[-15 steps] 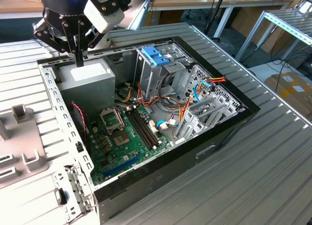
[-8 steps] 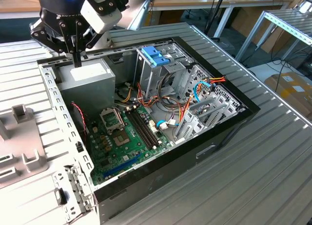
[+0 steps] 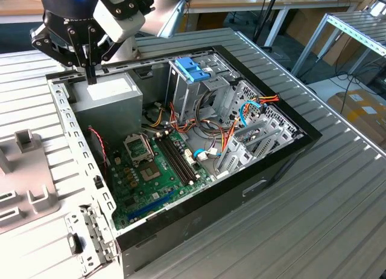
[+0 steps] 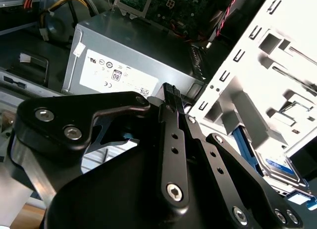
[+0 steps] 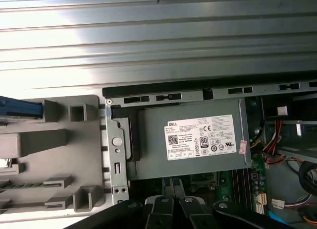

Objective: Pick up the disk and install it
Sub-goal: 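Reach for the disk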

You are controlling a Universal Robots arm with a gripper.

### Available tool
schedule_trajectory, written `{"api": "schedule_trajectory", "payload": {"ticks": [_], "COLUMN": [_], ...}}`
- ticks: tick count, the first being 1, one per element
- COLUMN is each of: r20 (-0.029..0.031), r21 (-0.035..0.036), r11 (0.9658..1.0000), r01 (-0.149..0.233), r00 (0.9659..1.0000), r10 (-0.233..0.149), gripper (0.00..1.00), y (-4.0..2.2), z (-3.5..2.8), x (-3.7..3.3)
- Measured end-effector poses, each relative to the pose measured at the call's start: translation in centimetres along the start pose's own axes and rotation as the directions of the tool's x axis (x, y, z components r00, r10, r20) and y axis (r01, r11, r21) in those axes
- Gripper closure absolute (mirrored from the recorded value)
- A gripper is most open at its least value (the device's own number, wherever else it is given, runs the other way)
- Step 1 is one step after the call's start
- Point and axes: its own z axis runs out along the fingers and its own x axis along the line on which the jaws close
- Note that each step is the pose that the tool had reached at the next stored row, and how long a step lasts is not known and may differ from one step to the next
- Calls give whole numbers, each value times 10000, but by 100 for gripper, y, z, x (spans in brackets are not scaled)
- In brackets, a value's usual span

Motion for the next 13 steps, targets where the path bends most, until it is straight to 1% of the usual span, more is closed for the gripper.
{"api": "schedule_trajectory", "payload": {"ticks": [4, 13], "r20": [0, 0], "r21": [-1, -1], "r11": [10000, 10000], "r01": [1, 1], "r00": [10000, 10000], "r10": [-1, -1], "gripper": [89, 89], "y": [-2, -7], "z": [0, -2], "x": [22, 97]}}
